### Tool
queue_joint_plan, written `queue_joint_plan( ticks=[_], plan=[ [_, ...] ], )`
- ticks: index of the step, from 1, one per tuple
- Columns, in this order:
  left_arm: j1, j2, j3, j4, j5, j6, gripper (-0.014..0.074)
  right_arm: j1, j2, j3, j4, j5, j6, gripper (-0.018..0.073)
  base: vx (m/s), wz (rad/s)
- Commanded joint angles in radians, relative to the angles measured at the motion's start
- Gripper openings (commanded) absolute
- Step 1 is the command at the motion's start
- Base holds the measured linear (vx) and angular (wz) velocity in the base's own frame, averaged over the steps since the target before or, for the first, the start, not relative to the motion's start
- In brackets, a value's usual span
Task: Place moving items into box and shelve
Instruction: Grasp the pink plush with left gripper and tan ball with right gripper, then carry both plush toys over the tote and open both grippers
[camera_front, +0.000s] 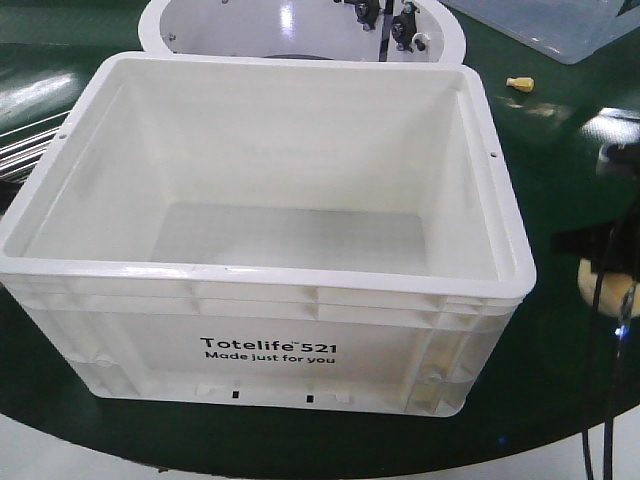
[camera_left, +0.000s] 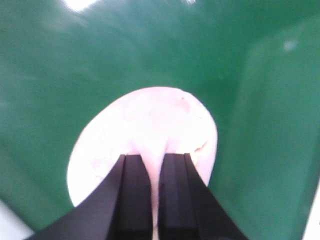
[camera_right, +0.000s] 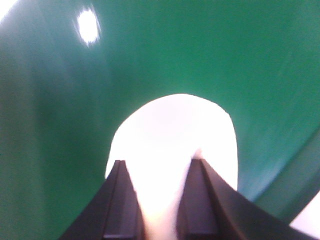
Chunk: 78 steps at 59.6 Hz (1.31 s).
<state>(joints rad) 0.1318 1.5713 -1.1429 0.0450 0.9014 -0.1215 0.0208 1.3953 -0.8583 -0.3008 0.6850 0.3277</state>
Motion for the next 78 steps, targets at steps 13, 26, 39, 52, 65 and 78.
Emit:
queue_joint_plan(
  ticks=[13,26,39,52,65,78],
  plan=[
    [-0.002,-0.340,-0.035,-0.002,-0.102,-0.042,-0.0003,-0.001,-0.176,-0.276,-0.106,0.046,-0.083,-0.0008,0.00,0.00],
    [-0.004,-0.499,-0.135,-0.192,-0.108,0.090,-0.0003,-0.001,-0.222,-0.431,0.019,0.020,-0.199,-0.0006,0.00,0.00],
    [-0.004,-0.504,-0.238,-0.788,-0.108,0.431,-0.0001,0.187,-0.196,-0.530,0.255,-0.018,-0.389,-0.0004,0.00,0.00],
    [-0.041,-0.443,-0.237,-0.966,-0.008,0.541,-0.0001,0.485,-0.093,-0.529,0.221,-0.041,-0.320,-0.0004,0.00,0.00],
    [-0.248,-0.312,-0.237,-0.829,-0.025,0.541,-0.0001,0.609,0.011,-0.529,0.138,-0.075,-0.185,0.0008,0.00,0.00],
    [-0.390,-0.214,-0.237,-0.534,-0.109,0.421,-0.0001,0.607,0.058,-0.529,0.108,-0.102,-0.125,0.0137,0.00,0.00]
  ],
)
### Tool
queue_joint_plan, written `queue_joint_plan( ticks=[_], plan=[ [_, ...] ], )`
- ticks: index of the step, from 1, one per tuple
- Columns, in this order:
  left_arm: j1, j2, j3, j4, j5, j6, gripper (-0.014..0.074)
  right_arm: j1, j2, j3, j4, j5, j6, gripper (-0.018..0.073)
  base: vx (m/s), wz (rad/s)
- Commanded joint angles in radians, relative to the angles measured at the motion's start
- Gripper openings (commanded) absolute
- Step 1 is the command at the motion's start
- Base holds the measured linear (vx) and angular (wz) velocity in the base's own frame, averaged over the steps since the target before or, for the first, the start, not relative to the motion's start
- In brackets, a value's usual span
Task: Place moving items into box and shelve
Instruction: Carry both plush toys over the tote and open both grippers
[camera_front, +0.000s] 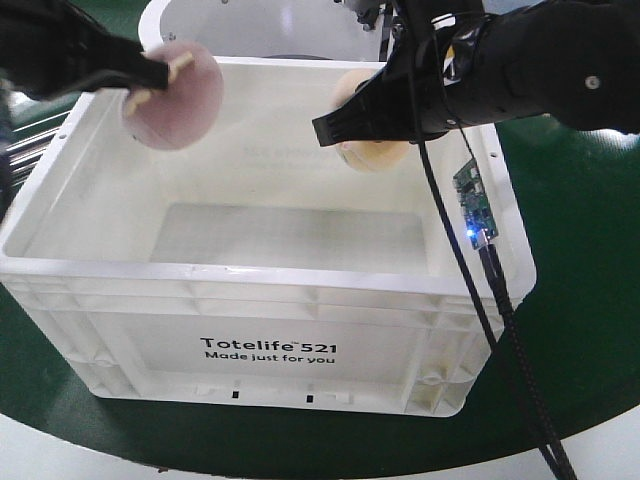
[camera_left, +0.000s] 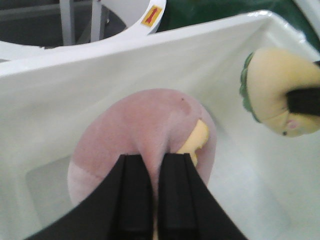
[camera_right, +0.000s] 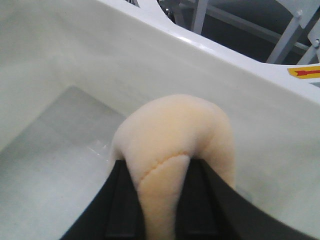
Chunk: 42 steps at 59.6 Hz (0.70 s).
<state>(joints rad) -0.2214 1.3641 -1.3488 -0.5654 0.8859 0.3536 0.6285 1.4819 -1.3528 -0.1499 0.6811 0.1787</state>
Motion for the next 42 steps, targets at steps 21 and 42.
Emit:
queue_joint_plan(
  ticks=[21,42],
  plan=[
    [-0.080,0.089,-0.031,0.163,-0.101,-0.073,0.0039,-0.001,-0.004,-0.034,-0.067,-0.094,0.030,0.0538,0.00,0.00],
    [-0.080,0.118,-0.031,0.166,-0.152,-0.054,0.0430,-0.001,0.004,-0.034,-0.097,-0.085,0.030,0.0591,0.00,0.00]
  ],
)
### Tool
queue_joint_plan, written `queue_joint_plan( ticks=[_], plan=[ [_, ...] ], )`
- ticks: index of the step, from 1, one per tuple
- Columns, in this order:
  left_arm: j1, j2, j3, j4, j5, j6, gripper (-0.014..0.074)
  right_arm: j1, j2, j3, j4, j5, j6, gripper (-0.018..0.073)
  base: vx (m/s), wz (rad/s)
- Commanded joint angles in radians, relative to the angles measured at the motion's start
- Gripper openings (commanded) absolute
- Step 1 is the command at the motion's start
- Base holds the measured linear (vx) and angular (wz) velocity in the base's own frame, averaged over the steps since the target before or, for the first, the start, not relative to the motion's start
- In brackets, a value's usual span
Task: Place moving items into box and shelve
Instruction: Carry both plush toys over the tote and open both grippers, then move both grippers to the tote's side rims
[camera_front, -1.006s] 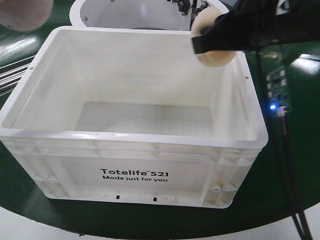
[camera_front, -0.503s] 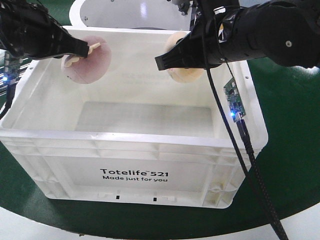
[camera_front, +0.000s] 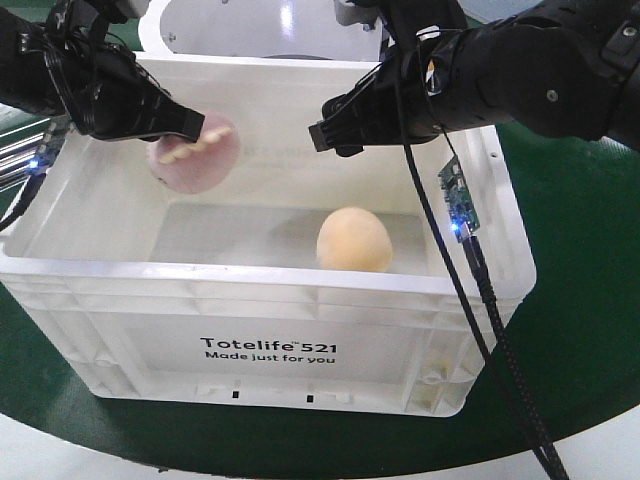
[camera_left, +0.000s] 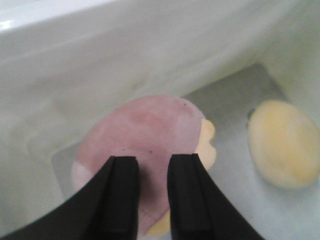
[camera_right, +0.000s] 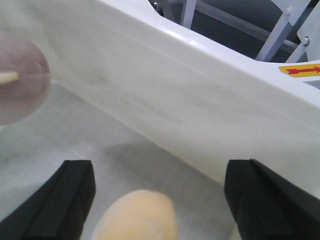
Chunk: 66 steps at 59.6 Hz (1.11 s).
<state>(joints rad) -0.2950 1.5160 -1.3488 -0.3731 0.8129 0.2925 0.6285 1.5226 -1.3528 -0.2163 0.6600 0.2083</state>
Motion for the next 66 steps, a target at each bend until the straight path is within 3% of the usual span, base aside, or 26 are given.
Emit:
queue_joint_plan(
  ticks=[1,7,14,25,32,38,45,55,66],
  plan=[
    [-0.006,-0.034,-0.031,-0.026,-0.084,0.010,0.0454,-0.001,-0.037,-0.034,-0.031,-0.062,0.001,0.0589,0.00,0.00],
    [-0.006,-0.034,-0.031,-0.027,-0.123,0.014,0.0607,-0.001,-0.040,-0.034,-0.033,-0.062,0.002,0.0584,0.00,0.00],
    [-0.006,-0.049,-0.032,-0.026,-0.137,0.010,0.0697,-0.002,-0.064,-0.034,-0.050,-0.045,0.024,0.0584,0.00,0.00],
    [-0.003,-0.119,-0.043,0.013,-0.138,-0.066,0.0685,-0.002,-0.150,-0.034,-0.164,0.039,0.137,0.0584,0.00,0.00],
    [-0.003,-0.186,-0.058,0.150,-0.139,-0.068,0.0647,-0.002,-0.234,-0.034,-0.278,0.088,0.174,0.0584,0.00,0.00],
    [-0.003,-0.237,-0.058,0.256,-0.112,-0.093,0.0601,-0.023,-0.289,-0.032,-0.314,0.167,0.173,0.0584,0.00,0.00],
    [-0.003,-0.291,-0.038,0.335,-0.093,-0.167,0.0533,-0.098,-0.335,0.026,-0.293,0.182,0.173,0.0583,0.00,0.00],
    [-0.003,-0.359,0.065,0.456,-0.122,-0.307,0.0460,-0.211,-0.388,0.231,-0.147,0.050,0.138,0.0564,0.00,0.00],
    [-0.003,-0.385,0.222,0.531,-0.164,-0.450,0.0461,-0.231,-0.380,0.295,0.005,-0.028,0.082,0.0546,0.00,0.00]
  ],
)
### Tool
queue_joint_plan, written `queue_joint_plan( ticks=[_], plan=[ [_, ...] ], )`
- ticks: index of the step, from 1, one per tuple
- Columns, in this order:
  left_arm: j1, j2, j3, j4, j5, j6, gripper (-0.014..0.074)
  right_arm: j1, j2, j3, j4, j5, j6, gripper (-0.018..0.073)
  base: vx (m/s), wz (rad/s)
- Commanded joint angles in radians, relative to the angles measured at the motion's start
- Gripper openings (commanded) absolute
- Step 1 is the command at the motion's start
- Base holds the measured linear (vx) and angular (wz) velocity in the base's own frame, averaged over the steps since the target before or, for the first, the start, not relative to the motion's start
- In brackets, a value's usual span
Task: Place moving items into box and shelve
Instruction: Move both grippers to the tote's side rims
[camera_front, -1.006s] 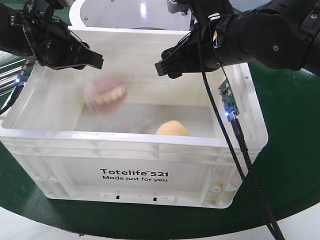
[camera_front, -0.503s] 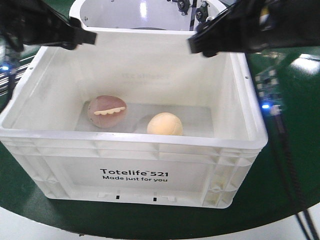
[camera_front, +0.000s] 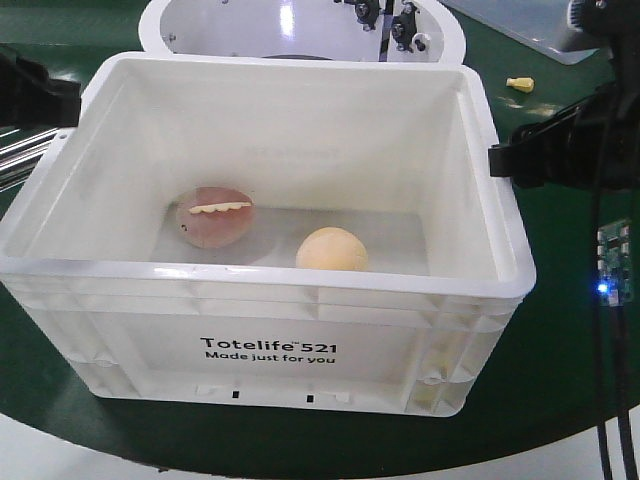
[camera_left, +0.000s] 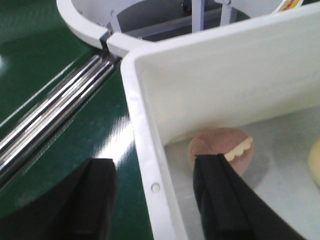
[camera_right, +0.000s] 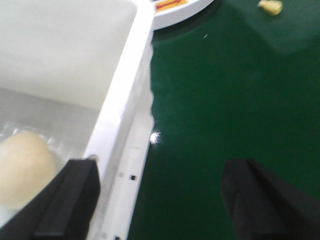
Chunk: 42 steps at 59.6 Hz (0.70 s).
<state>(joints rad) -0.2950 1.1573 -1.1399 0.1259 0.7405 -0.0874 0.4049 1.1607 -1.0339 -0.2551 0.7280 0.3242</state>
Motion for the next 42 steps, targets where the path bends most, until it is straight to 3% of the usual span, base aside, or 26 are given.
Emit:
queue_joint_plan(
  ticks=[1,15,27,42],
  plan=[
    [-0.003,-0.026,0.020,0.035,-0.094,-0.079,0.0461,-0.007,-0.016,-0.024,0.049,-0.101,-0.034,0.0546,0.00,0.00],
    [-0.003,-0.010,0.042,0.083,-0.084,-0.228,0.0461,-0.007,0.038,-0.024,0.106,-0.100,-0.034,0.0546,0.00,0.00],
    [-0.003,0.053,0.042,0.056,-0.036,-0.224,0.0461,-0.007,0.111,-0.024,0.230,-0.146,-0.086,0.0546,0.00,0.00],
    [-0.003,0.165,0.042,0.027,-0.030,-0.225,0.0461,-0.007,0.174,-0.025,0.230,-0.166,-0.086,0.0546,0.00,0.00]
  ],
)
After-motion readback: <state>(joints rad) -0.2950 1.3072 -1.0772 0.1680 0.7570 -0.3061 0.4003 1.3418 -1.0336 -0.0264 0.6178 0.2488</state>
